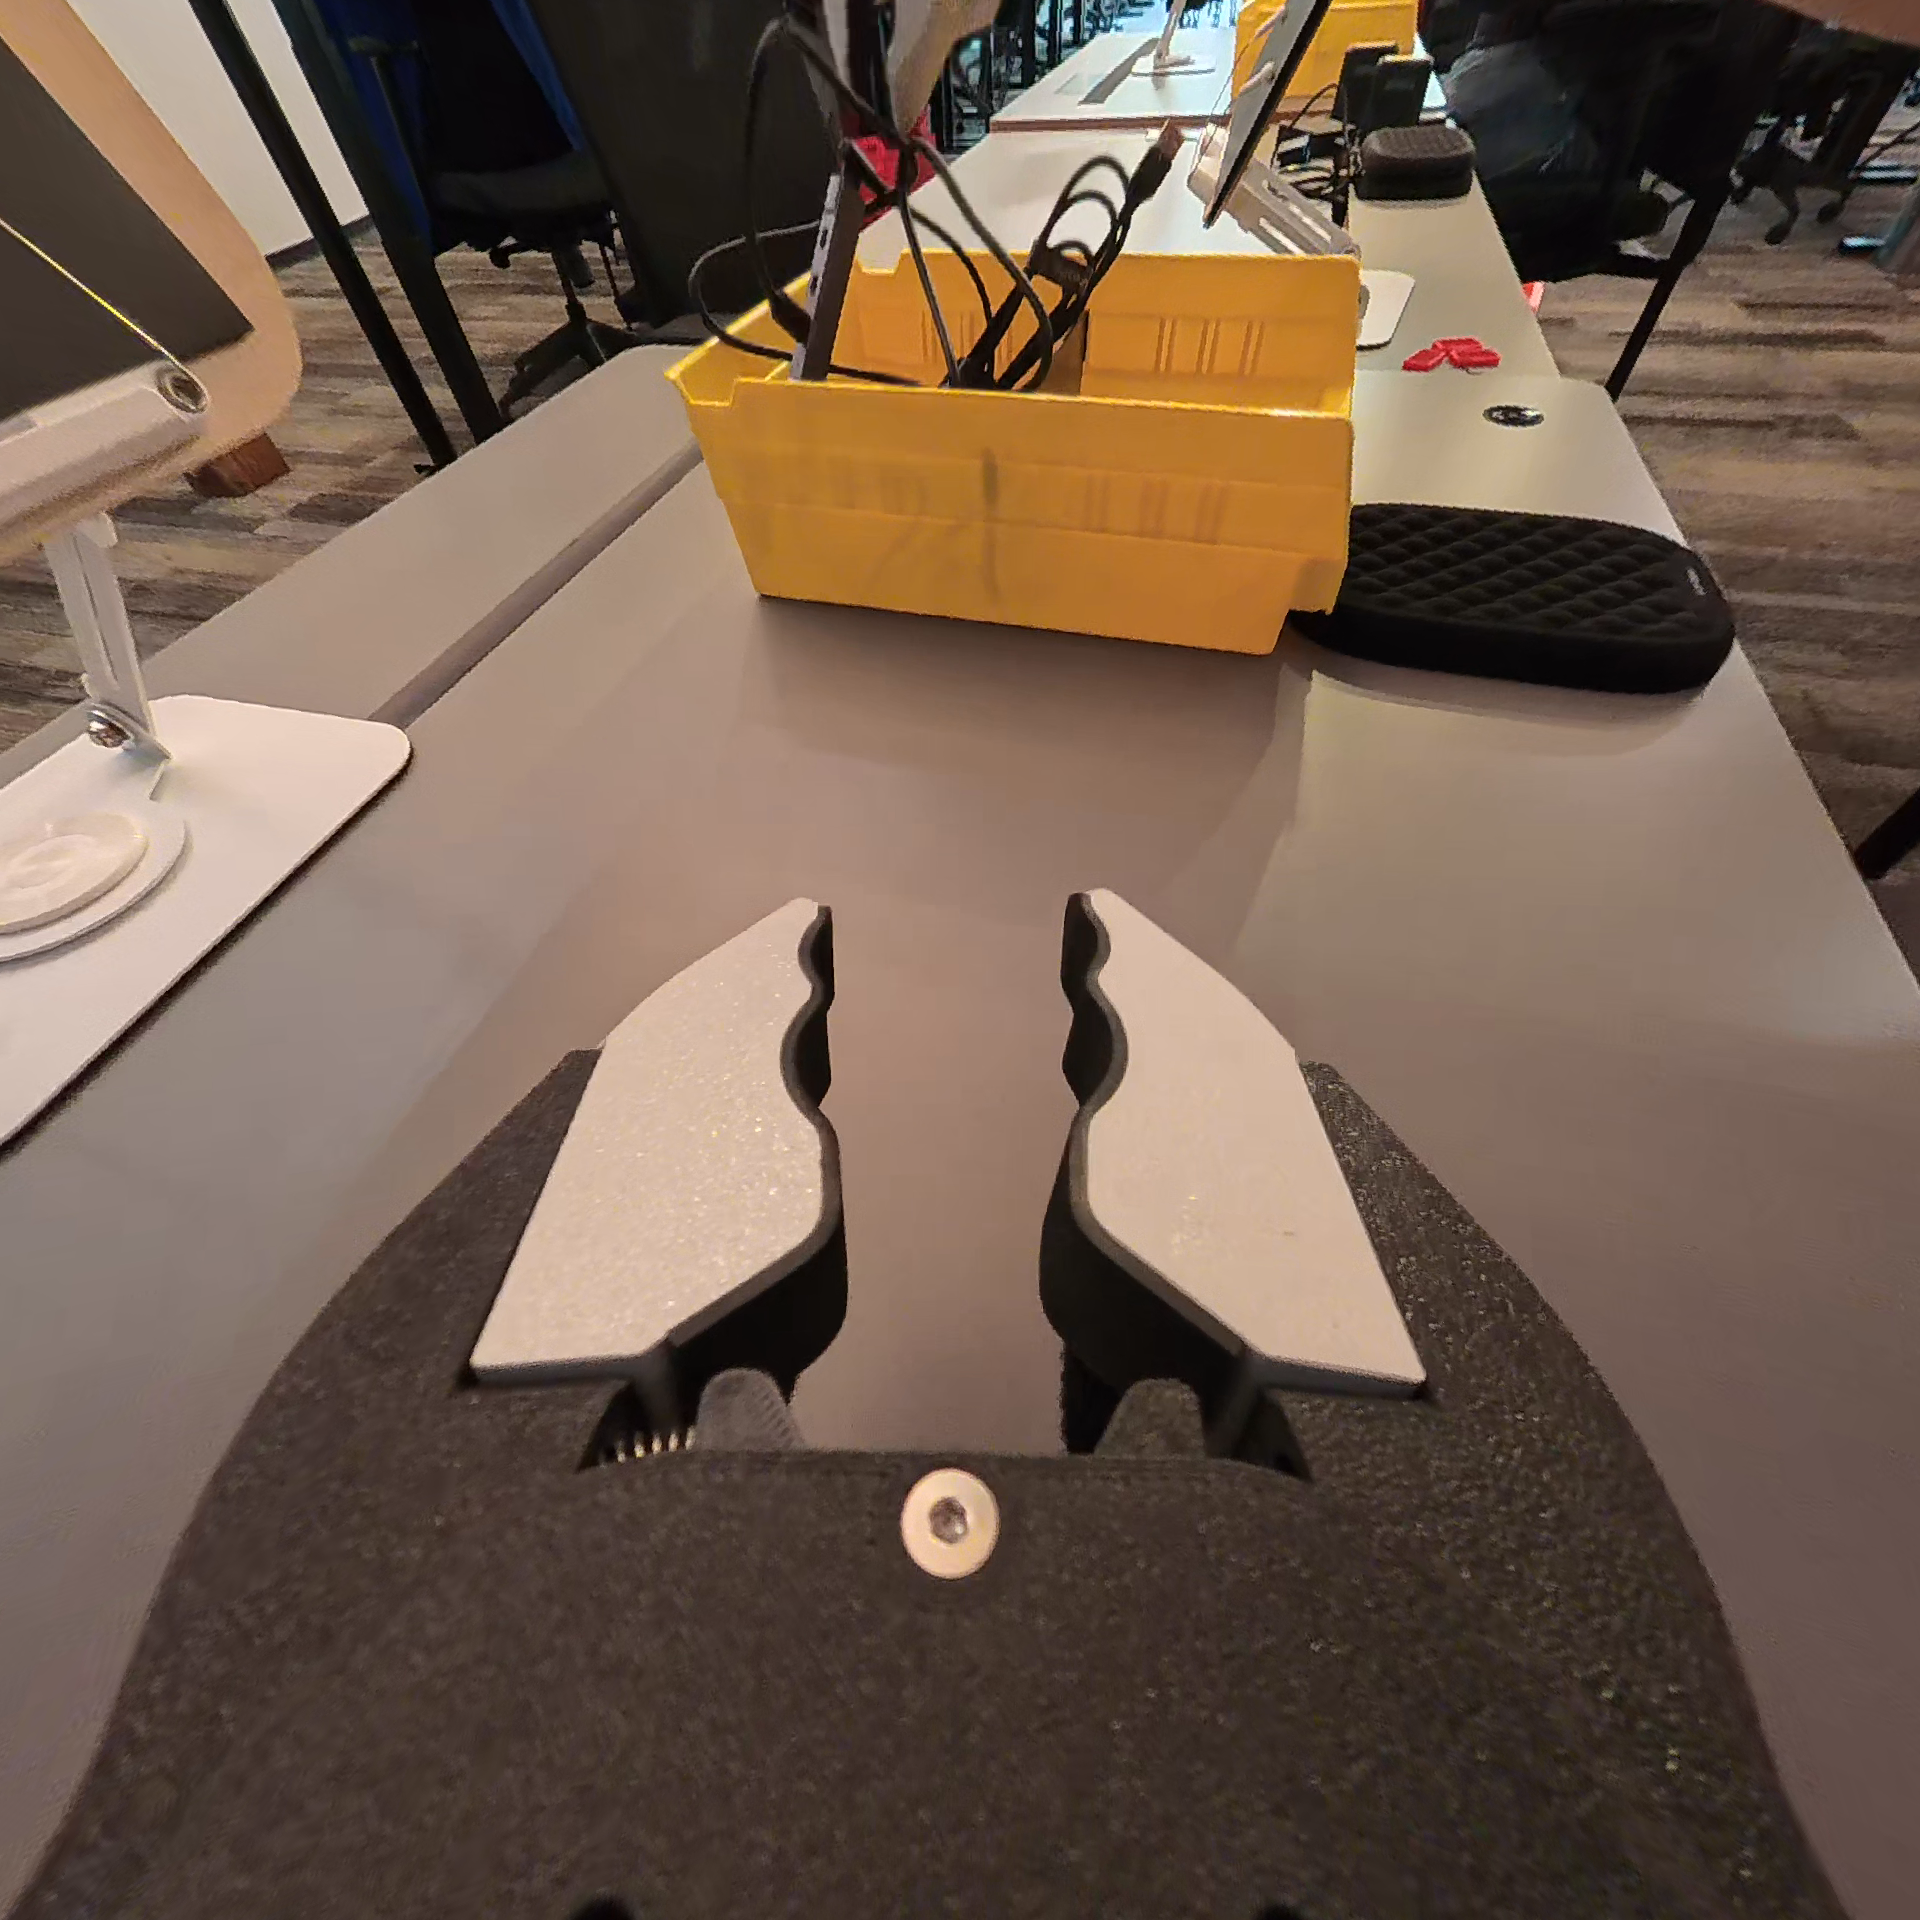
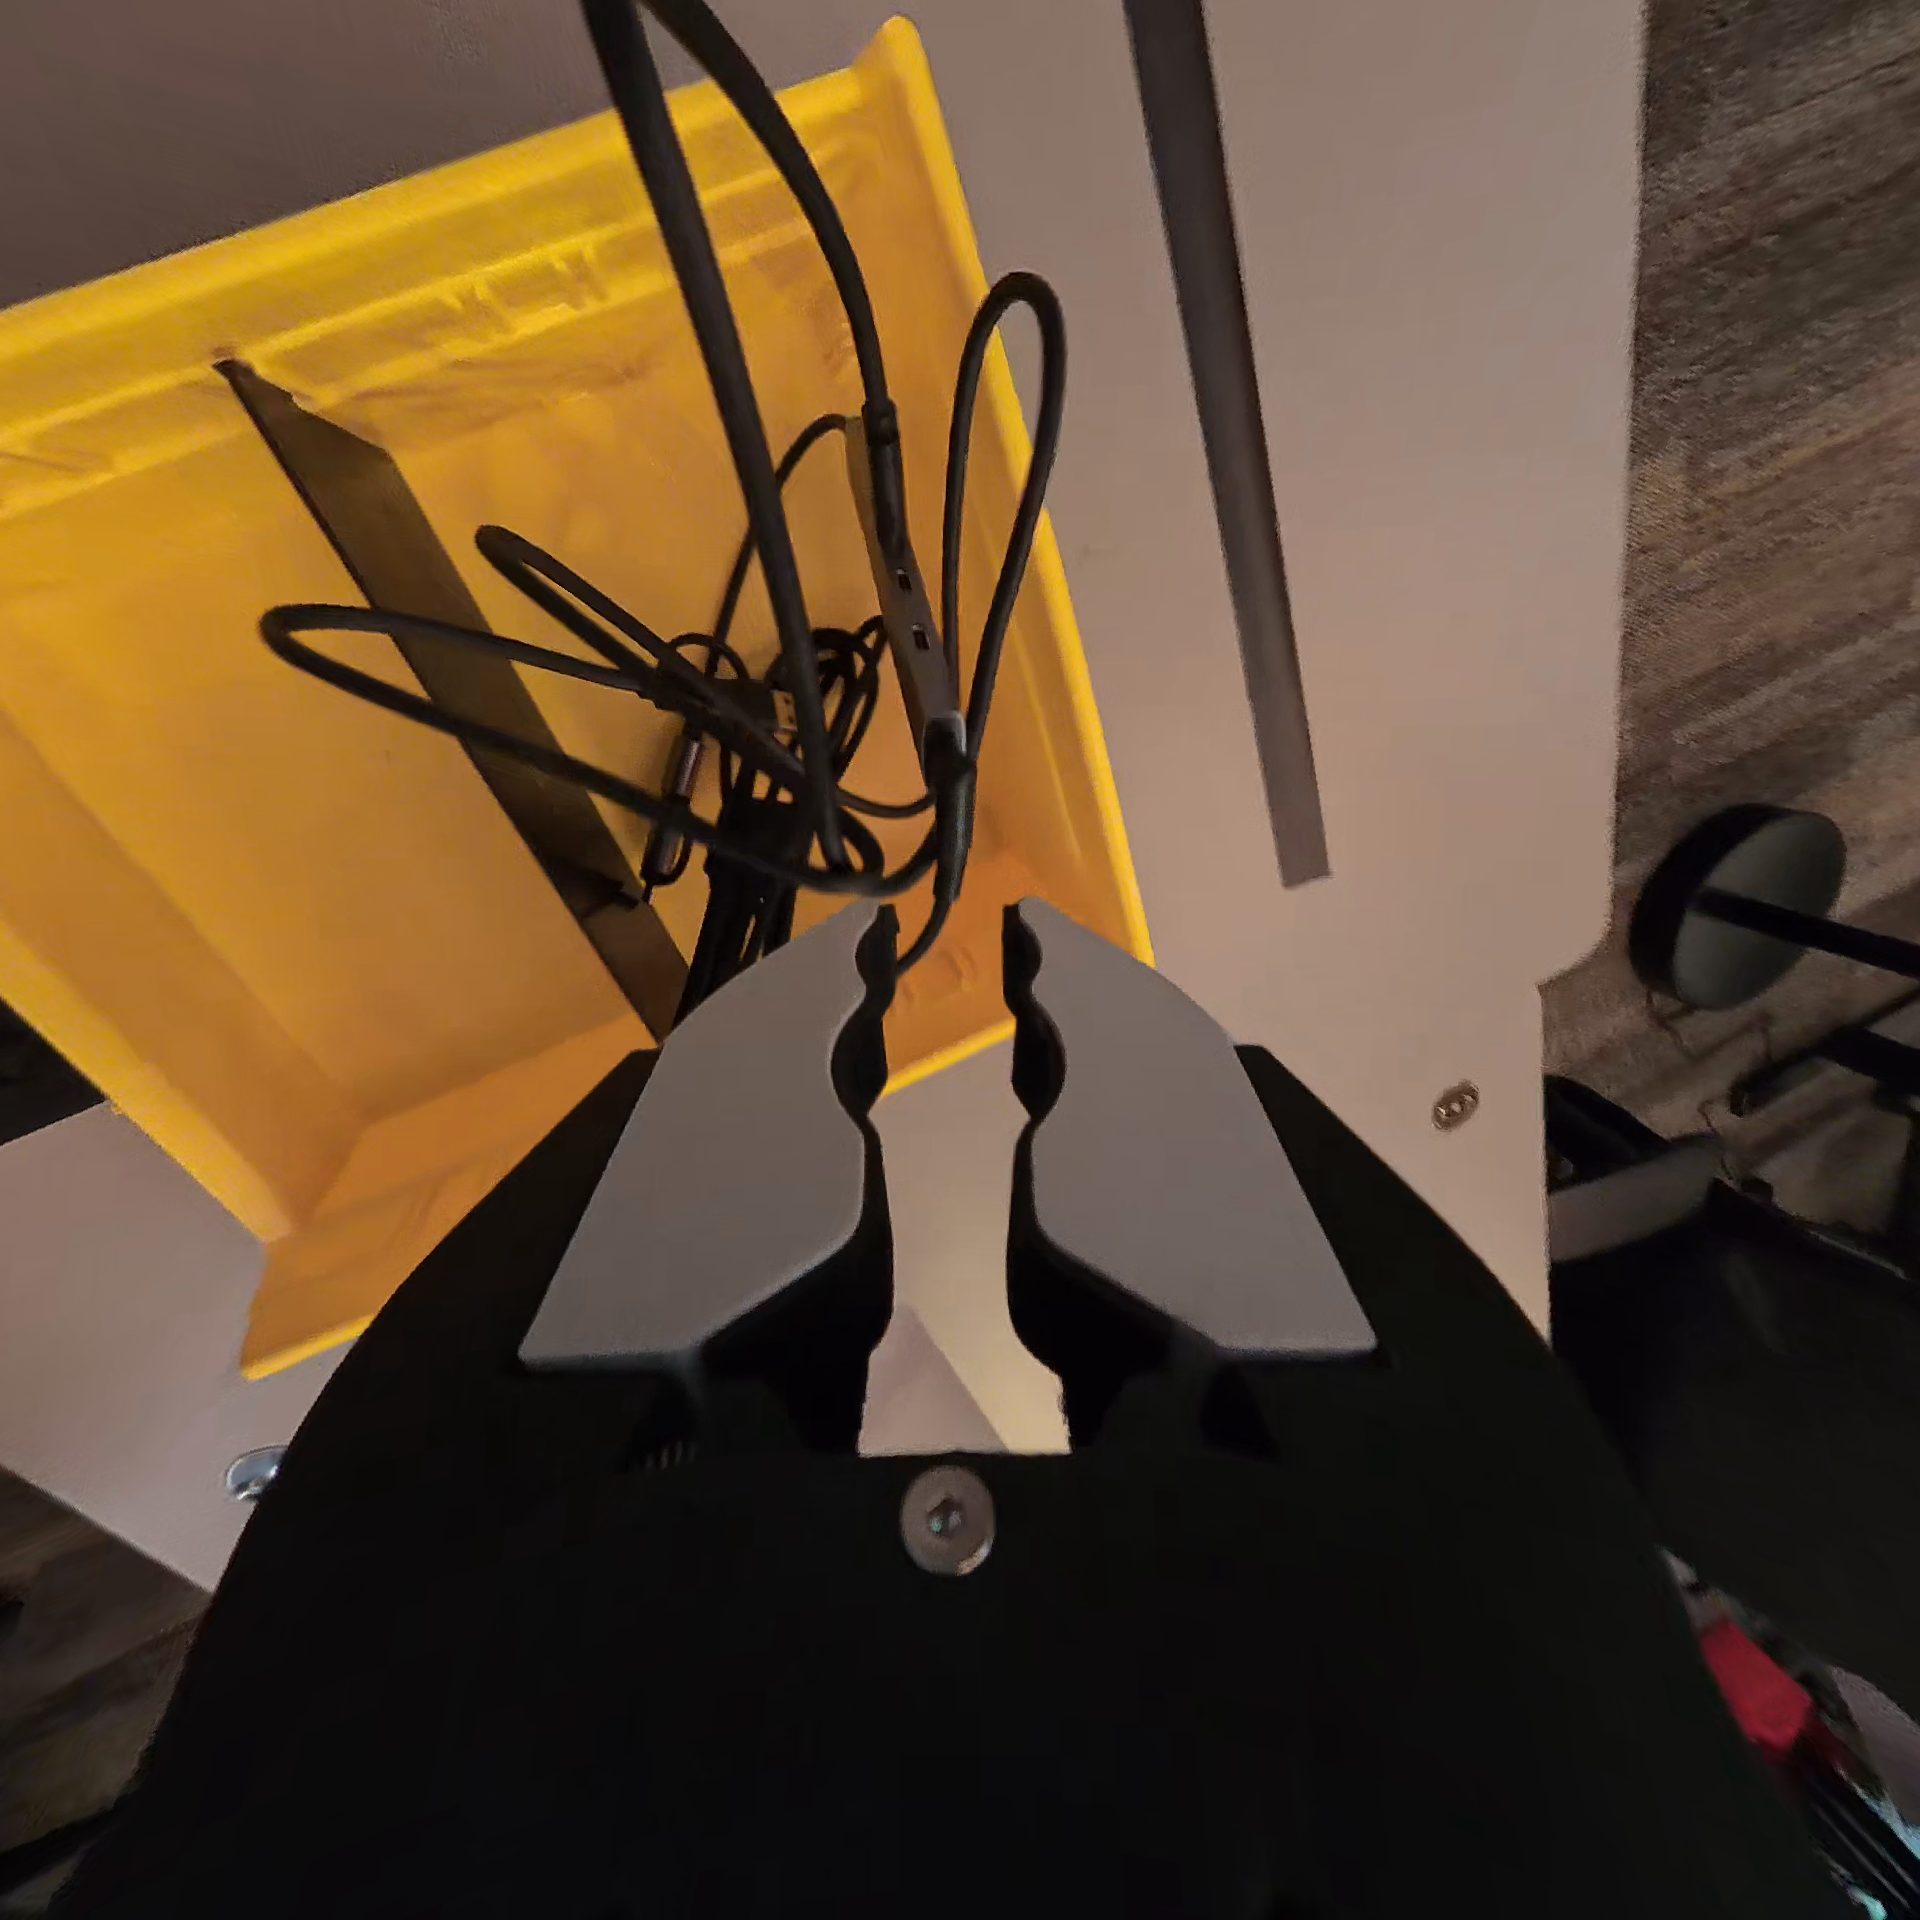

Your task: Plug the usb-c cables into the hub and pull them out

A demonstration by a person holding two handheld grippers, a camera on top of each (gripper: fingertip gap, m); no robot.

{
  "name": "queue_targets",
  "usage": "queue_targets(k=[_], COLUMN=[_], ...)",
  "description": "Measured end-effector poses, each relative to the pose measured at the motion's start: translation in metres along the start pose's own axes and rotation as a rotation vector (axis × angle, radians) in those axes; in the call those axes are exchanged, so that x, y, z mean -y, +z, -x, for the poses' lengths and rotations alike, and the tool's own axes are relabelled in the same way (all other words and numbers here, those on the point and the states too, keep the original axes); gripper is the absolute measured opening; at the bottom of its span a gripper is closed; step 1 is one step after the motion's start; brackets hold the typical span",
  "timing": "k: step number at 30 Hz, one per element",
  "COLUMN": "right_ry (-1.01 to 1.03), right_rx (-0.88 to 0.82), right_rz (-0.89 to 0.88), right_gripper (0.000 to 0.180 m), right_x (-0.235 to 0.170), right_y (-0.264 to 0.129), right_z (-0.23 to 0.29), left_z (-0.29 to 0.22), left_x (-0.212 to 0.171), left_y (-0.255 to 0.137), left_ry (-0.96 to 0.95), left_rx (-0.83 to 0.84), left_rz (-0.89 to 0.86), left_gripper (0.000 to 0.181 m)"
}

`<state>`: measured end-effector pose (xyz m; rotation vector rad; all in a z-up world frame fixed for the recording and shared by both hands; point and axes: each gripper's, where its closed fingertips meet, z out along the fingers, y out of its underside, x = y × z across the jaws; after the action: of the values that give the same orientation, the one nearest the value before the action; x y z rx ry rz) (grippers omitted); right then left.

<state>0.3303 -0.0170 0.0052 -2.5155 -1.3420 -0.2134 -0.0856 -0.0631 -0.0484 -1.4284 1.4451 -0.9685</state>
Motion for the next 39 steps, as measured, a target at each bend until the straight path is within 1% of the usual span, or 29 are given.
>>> queue_targets(k=[4,5,6,7,10,11,13,15,16,18,21,24,27,29,31,33,36,39], right_ry=[0.059,0.083,0.121,0.151,0.18,0.171,0.157,0.176,0.176,0.16,0.182,0.178,0.171,0.202,0.21,0.209,0.204,0.204], right_rx=[-0.17,-0.214,-0.267,-0.285,-0.239,-0.219,-0.226,-0.224,-0.217,-0.239,-0.333,-0.348,-0.379,-0.428,-0.42,-0.372,-0.354,-0.391], right_rz=[-0.039,-0.098,-0.201,-0.351,-0.951,-1.111,-1.351,-1.477,-1.499,-1.474,-1.378,-1.34,-1.252,-1.193,-1.198,-1.231,-1.248,-1.215], right_gripper=[0.021,0.021,0.021,0.021,0.026,0.029,0.032,0.032,0.032,0.031,0.027,0.023,0.022,0.022,0.022,0.022,0.02,0.02], right_x=[-0.003,0.004,0.018,0.039,0.115,0.134,0.161,0.184,0.194,0.211,0.227,0.239,0.245,0.244,0.247,0.251,0.251,0.244], right_y=[-0.041,-0.055,-0.072,-0.09,-0.16,-0.18,-0.208,-0.216,-0.214,-0.203,-0.188,-0.179,-0.161,-0.153,-0.152,-0.154,-0.156,-0.154], right_z=[-0.004,-0.002,0.002,0.013,0.076,0.1,0.141,0.17,0.181,0.195,0.186,0.183,0.177,0.168,0.168,0.173,0.176,0.17], left_z=[0.0,0.0,0.0,0.0,0.002,0.003,0.005,0.005,0.006,0.007,0.009,0.011,0.012,0.011,0.009,0.005,0.003,0.011], left_x=[0.008,0.01,0.013,0.016,0.021,0.022,0.02,0.016,0.014,0.013,0.018,0.027,0.034,0.038,0.043,0.051,0.072,0.086], left_y=[-0.005,-0.006,-0.007,-0.008,-0.01,-0.01,-0.009,-0.007,-0.006,-0.006,-0.011,-0.017,-0.022,-0.025,-0.027,-0.032,-0.052,-0.092], left_ry=[-0.003,-0.01,-0.019,-0.029,-0.059,-0.067,-0.077,-0.084,-0.086,-0.082,-0.073,-0.074,-0.074,-0.075,-0.059,-0.032,0.034,0.073], left_rx=[0.006,0.004,0.0,-0.004,-0.007,-0.007,-0.003,-0.007,-0.007,0.0,0.016,0.034,0.044,0.046,0.049,0.054,0.118,0.255], left_rz=[-0.03,-0.043,-0.058,-0.072,-0.113,-0.122,-0.129,-0.13,-0.125,-0.117,-0.141,-0.18,-0.213,-0.226,-0.234,-0.235,-0.227,-0.192], left_gripper=[0.042,0.042,0.042,0.042,0.041,0.041,0.041,0.041,0.041,0.041,0.041,0.041,0.041,0.04,0.04,0.04,0.04,0.038])
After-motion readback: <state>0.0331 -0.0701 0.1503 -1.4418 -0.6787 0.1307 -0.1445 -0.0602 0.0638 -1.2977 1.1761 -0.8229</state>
